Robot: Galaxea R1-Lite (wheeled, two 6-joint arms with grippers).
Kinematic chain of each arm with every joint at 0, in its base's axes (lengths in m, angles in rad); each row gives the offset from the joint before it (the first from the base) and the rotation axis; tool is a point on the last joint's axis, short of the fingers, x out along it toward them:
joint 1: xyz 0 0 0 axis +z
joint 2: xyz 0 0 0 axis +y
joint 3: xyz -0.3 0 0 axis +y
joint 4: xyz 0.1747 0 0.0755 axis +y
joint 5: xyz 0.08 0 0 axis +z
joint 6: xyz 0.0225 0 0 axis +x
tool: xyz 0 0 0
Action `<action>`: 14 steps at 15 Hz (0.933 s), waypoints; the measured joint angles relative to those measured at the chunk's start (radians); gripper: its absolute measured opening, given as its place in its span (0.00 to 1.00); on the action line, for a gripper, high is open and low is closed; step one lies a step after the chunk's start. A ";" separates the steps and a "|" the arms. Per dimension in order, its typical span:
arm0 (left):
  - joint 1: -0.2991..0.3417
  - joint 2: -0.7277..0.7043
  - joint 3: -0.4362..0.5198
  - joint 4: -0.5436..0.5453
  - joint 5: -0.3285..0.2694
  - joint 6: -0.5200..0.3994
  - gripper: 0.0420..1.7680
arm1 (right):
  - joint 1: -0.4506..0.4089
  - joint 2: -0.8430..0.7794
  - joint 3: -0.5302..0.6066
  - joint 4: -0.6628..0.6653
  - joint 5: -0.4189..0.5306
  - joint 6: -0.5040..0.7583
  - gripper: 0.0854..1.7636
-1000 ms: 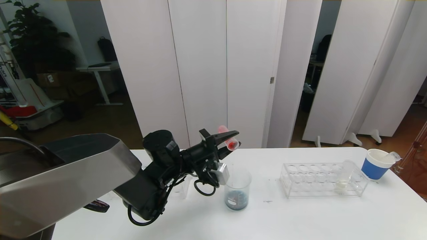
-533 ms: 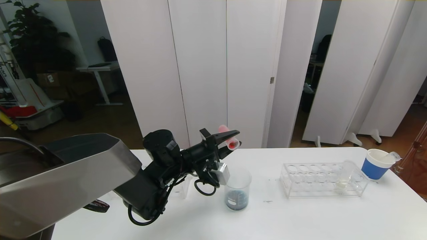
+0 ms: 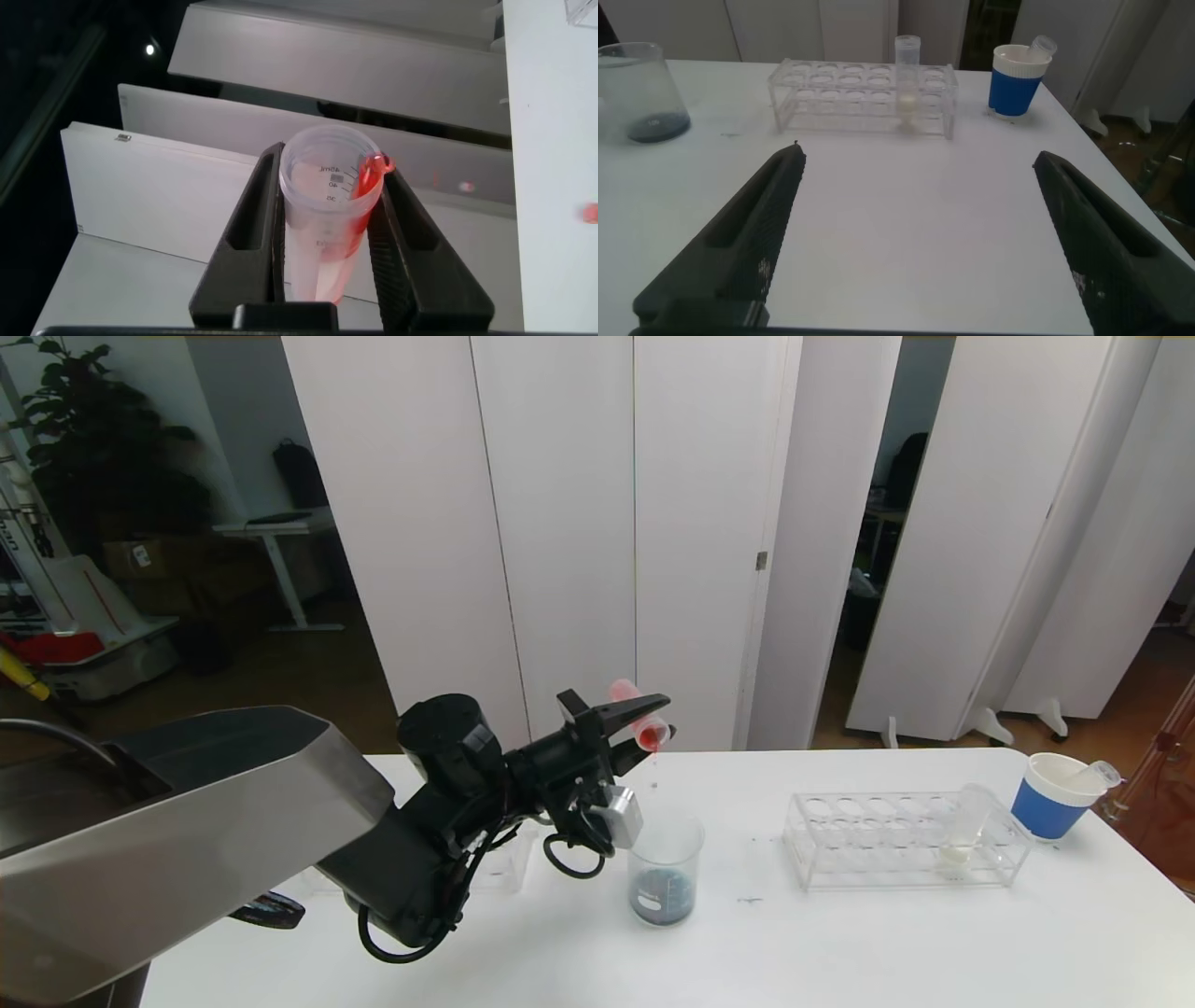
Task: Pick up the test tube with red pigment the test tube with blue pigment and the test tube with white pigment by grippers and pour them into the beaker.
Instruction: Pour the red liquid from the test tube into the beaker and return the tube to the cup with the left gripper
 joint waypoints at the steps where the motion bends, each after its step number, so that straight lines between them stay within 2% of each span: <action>1: 0.000 -0.001 0.000 0.000 0.000 0.000 0.32 | 0.000 0.000 0.000 0.000 0.000 0.000 0.99; 14: 0.004 -0.014 -0.004 0.000 0.000 0.000 0.32 | 0.000 0.000 0.000 0.000 0.000 0.000 0.99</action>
